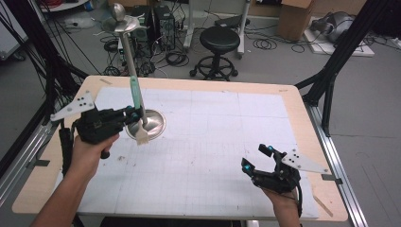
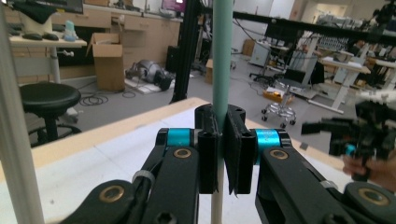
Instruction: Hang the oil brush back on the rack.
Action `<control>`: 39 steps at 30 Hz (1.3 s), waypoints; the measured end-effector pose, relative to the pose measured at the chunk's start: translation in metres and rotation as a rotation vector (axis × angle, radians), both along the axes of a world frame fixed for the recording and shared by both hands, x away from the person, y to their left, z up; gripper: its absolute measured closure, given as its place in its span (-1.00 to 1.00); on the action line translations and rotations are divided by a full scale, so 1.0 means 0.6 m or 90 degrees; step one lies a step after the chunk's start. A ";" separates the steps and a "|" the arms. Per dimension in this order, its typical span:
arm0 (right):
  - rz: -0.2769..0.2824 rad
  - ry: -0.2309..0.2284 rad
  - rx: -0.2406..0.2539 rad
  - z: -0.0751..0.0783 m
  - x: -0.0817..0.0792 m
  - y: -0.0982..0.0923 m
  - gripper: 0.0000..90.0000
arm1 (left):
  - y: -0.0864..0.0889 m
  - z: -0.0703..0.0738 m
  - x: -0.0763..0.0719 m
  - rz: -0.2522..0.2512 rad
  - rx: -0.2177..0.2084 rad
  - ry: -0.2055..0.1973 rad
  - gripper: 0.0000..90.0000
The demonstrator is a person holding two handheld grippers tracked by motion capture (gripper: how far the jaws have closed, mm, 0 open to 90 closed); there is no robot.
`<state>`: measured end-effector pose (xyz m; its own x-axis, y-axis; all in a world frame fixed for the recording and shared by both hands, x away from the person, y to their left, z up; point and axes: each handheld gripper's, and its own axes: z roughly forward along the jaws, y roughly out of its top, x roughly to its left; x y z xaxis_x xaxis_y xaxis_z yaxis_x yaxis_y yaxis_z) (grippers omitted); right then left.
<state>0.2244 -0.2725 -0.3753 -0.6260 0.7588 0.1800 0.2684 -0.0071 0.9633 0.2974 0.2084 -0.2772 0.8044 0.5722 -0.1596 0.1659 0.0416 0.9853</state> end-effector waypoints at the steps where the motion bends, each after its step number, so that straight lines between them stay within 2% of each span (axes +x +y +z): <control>1: -0.004 0.000 0.001 -0.001 0.000 -0.002 -0.65 | 0.001 0.008 0.004 0.005 0.000 -0.003 0.87; 3: -0.006 -0.002 0.001 -0.002 0.000 -0.006 -0.65 | 0.002 0.025 0.014 0.012 0.014 -0.008 0.87; 8: -0.009 0.000 -0.001 -0.002 0.000 -0.009 -0.65 | 0.006 0.057 0.034 0.024 0.003 -0.015 0.87; 12: -0.006 0.005 -0.002 -0.005 0.001 -0.008 -0.65 | 0.010 0.072 0.049 0.026 -0.001 -0.023 0.87; 15: -0.004 0.007 -0.004 -0.006 0.003 -0.005 -0.65 | 0.013 0.078 0.061 0.031 -0.005 -0.013 0.87; 22: 0.003 0.010 -0.007 -0.007 0.003 -0.001 -0.65 | 0.016 0.085 0.075 0.037 -0.008 -0.006 0.87; 32: 0.004 0.015 -0.003 -0.008 0.001 -0.001 -0.65 | 0.022 0.079 0.092 0.051 -0.007 0.026 0.87; 36: 0.005 0.014 -0.002 -0.009 0.001 -0.001 -0.65 | 0.021 0.078 0.091 0.053 -0.002 0.021 0.85; 37: 0.005 0.014 -0.003 -0.009 0.001 -0.002 -0.65 | 0.022 0.076 0.090 0.055 0.004 0.019 0.80; 39: 0.003 0.014 -0.004 -0.010 0.001 -0.003 -0.65 | 0.024 0.069 0.086 0.061 0.013 0.015 0.45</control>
<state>0.2250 -0.2746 -0.3813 -0.6253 0.7572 0.1889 0.2889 -0.0002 0.9574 0.3492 0.2226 -0.2359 0.7418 0.6500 -0.1650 0.1854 0.0377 0.9819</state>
